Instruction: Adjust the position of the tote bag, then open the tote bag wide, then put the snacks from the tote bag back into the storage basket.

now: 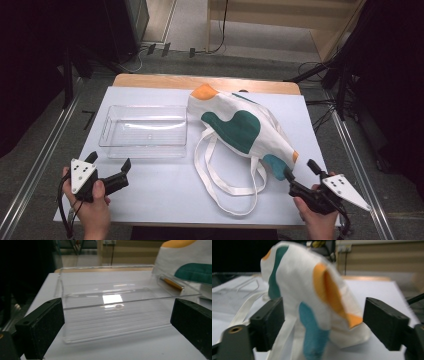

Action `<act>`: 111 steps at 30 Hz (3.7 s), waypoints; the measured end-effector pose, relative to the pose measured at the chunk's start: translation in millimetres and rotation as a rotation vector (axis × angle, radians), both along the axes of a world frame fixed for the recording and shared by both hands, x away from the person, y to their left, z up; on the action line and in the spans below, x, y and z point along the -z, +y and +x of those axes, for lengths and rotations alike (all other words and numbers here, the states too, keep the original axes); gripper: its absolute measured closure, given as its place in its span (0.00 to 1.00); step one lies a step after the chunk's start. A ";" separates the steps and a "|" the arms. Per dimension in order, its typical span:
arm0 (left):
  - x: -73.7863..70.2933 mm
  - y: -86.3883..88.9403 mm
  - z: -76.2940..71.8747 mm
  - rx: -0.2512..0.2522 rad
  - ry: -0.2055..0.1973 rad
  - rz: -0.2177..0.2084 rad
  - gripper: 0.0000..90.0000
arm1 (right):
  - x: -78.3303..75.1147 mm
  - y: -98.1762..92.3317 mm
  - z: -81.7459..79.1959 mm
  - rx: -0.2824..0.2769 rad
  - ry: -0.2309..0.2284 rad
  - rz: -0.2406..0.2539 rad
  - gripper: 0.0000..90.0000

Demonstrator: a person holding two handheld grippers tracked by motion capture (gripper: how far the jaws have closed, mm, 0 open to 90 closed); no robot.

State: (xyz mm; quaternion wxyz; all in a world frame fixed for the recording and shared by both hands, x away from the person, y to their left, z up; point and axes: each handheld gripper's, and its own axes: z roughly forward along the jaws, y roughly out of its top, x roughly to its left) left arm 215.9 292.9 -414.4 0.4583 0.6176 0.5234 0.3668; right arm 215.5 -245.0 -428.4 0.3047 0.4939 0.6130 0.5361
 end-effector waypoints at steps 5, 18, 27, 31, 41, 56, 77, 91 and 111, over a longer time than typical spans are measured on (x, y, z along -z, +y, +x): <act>-6.8 -15.8 4.3 0.059 -0.010 0.035 0.00 | 8.6 12.1 11.2 -0.010 0.082 -0.084 0.88; -30.8 -86.3 46.0 0.259 -0.002 0.055 0.00 | -1.5 -32.9 8.4 0.141 0.054 -0.168 0.90; -23.0 -144.6 70.9 0.367 0.050 0.101 0.08 | 5.6 -50.4 9.2 0.224 0.045 -0.160 0.89; -18.5 -161.3 82.0 0.380 0.076 0.116 0.08 | 7.6 -50.8 11.0 0.228 0.041 -0.157 0.89; -20.1 -172.2 116.2 0.414 0.142 0.051 0.16 | 12.0 -55.4 14.3 0.233 0.052 -0.157 0.89; -36.6 -177.6 103.4 0.576 0.073 0.040 1.00 | 7.3 -59.6 11.3 0.247 0.009 -0.146 0.91; -23.2 -133.3 67.4 0.523 0.068 -0.064 0.99 | -3.6 -51.8 15.9 0.223 0.000 -0.091 0.67; -20.2 -146.5 66.1 0.493 0.064 -0.017 0.78 | 21.0 0.2 -41.8 0.060 0.136 -0.098 0.53; -3.2 -196.7 7.0 0.674 0.133 0.065 0.39 | 5.3 10.8 -21.0 -0.034 -0.003 -0.068 1.00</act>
